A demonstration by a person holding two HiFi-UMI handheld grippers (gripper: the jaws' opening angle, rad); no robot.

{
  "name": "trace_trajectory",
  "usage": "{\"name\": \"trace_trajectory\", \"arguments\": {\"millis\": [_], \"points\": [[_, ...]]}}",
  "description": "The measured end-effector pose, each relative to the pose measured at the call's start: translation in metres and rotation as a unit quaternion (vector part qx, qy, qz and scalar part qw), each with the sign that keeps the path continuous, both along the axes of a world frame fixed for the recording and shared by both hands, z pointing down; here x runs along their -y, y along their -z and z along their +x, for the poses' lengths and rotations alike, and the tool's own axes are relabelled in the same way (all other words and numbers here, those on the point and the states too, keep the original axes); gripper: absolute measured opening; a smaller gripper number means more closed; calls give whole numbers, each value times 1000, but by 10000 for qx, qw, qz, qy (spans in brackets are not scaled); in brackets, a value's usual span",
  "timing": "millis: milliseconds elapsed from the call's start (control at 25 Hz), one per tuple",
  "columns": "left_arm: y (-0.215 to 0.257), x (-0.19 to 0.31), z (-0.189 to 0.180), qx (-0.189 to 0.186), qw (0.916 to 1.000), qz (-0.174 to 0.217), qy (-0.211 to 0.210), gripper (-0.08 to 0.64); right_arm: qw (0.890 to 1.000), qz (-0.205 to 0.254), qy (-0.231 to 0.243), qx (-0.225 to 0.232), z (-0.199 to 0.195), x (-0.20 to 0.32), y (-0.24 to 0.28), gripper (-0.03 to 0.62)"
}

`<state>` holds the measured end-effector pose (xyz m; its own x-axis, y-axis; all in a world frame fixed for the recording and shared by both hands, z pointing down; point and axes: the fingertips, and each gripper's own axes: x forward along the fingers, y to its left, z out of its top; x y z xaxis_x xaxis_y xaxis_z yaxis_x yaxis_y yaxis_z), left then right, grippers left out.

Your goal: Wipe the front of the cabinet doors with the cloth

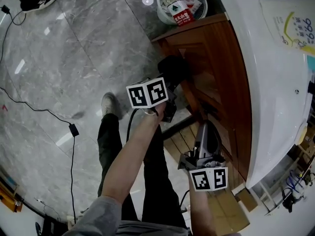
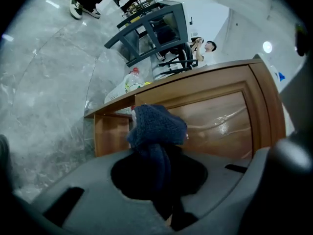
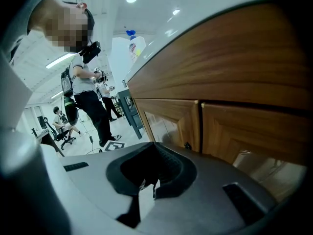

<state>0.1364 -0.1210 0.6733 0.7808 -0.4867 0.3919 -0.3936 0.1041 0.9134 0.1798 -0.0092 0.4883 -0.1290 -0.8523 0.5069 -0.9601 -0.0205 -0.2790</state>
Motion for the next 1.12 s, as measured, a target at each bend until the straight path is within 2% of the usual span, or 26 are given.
{"name": "trace_trajectory", "arguments": {"millis": [280, 640, 800, 1120], "points": [[79, 16, -24, -410, 9974, 547, 220, 51, 10000, 31, 2, 93, -11, 5, 5, 11], [184, 49, -52, -977, 9859, 1283, 450, 51, 9997, 133, -12, 217, -31, 13, 24, 11], [200, 62, -52, -1140, 9838, 1328, 396, 51, 9996, 166, -81, 229, -35, 17, 32, 11], [198, 79, -36, -1284, 9842, 1182, 290, 51, 9989, 171, -316, 303, -35, 23, 36, 11]]}}
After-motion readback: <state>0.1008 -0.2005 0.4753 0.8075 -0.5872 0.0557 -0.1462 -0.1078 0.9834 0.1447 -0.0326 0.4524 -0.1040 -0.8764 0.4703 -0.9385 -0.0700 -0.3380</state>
